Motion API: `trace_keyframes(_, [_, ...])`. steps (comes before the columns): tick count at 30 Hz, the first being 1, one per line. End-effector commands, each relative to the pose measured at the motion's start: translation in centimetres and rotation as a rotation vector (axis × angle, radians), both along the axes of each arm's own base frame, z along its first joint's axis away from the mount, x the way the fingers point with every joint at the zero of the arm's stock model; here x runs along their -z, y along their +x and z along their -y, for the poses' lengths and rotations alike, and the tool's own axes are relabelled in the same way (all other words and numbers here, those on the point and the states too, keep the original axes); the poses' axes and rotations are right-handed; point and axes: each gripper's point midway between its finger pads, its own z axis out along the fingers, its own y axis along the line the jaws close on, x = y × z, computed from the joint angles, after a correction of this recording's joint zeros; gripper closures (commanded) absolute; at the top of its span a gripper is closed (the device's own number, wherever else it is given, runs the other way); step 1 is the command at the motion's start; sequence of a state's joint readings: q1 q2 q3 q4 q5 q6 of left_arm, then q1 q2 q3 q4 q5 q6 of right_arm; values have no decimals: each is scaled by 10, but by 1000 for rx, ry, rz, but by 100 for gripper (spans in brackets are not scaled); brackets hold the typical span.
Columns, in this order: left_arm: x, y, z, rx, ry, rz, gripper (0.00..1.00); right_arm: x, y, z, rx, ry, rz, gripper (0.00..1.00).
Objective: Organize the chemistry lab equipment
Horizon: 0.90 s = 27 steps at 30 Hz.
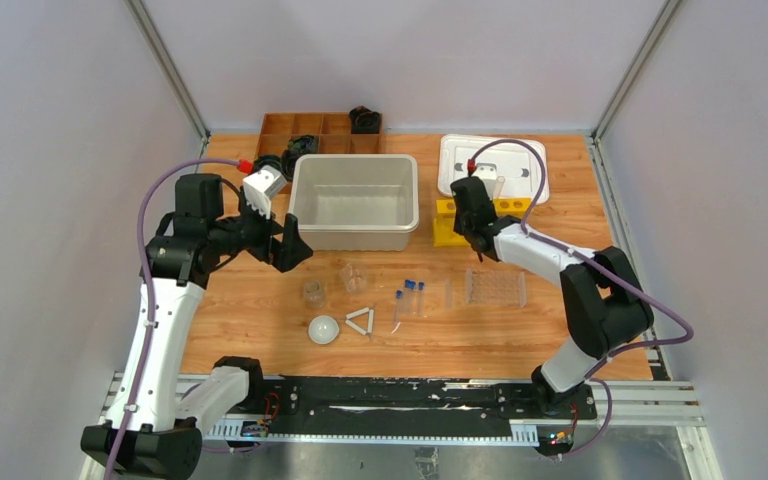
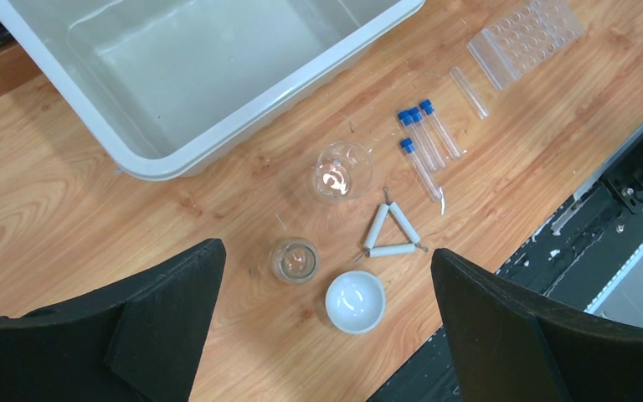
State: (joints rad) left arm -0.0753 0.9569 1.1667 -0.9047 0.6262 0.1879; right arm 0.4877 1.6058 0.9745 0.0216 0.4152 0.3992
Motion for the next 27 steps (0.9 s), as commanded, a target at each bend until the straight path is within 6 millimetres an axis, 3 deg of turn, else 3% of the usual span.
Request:
trace_keyframes(1, [-7, -3, -2, 5, 18, 46, 0, -7, 13, 11, 80, 16, 31, 100])
trace_keyframes(4, [-7, -3, -2, 7, 19, 48, 0, -6, 16, 18, 115, 13, 34, 100])
trace_keyframes(9, [-7, -2, -2, 9, 16, 44, 0, -8, 17, 13, 91, 28, 23, 100])
trace_keyframes(18, [-9, -1, 0, 12, 9, 43, 0, 4, 2, 9, 70, 31, -37, 95])
trace_keyframes(22, [-10, -1, 0, 12, 5, 41, 0, -2, 0, 5, 57, 54, -37, 78])
trace_keyframes(27, [-12, -1, 0, 13, 5, 46, 0, -29, -4, -1, 36, 78, -7, 58])
